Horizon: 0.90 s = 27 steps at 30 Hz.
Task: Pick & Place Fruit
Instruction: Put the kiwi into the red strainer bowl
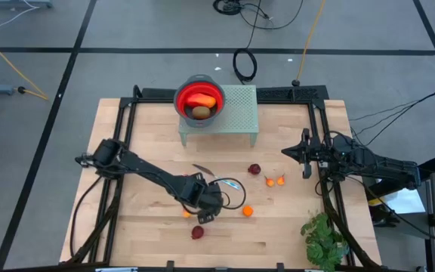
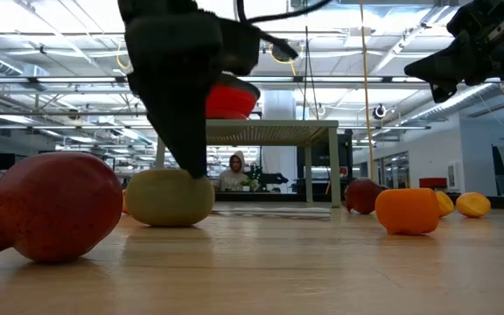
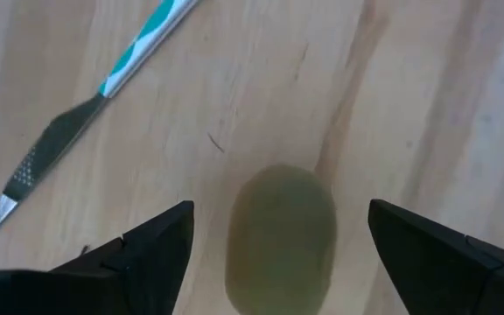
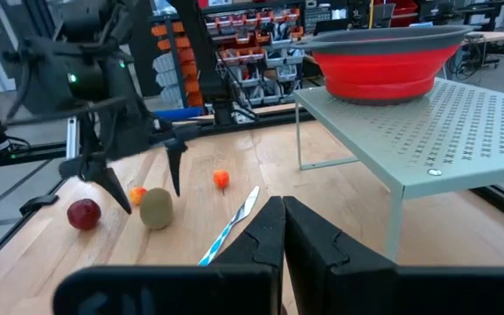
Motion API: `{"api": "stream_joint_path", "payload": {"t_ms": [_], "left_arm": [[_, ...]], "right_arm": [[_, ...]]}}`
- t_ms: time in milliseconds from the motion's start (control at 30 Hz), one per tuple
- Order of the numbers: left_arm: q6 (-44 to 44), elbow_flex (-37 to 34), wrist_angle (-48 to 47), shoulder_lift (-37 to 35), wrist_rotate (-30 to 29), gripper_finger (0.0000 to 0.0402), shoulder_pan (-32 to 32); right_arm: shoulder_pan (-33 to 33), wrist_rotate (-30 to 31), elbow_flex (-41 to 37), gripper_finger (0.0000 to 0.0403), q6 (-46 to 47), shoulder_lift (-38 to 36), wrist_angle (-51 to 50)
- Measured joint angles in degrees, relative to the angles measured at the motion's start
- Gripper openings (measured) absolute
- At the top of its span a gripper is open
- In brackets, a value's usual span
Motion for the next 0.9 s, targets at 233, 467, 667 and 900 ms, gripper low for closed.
{"api": "stream_joint_path", "payload": {"t_ms": [233, 467, 667, 900], "left_arm": [[-0.9, 0.0, -1.4, 2.3, -0.1, 0.0345, 0.0], [0.8, 0.0, -1.1, 4.0, 1.5, 0.0336, 0.0], [0.8, 0.0, -4.9, 4.9, 3.3, 0.0327, -0.2], [-1.8, 0.0, -6.0, 4.9, 3.9, 0.0239, -0.1]], "right_arm": [[0.0, 0.0, 0.0, 0.0000, 0.1, 0.0, 0.0], [0.0, 0.0, 0.0, 0.0000, 0.1, 0.0, 0.0], [0.0, 0.0, 0.0, 0.0000, 0.1, 0.0, 0.0], [0.0, 0.0, 0.0, 0.0000, 0.1, 0.0, 0.0]]}}
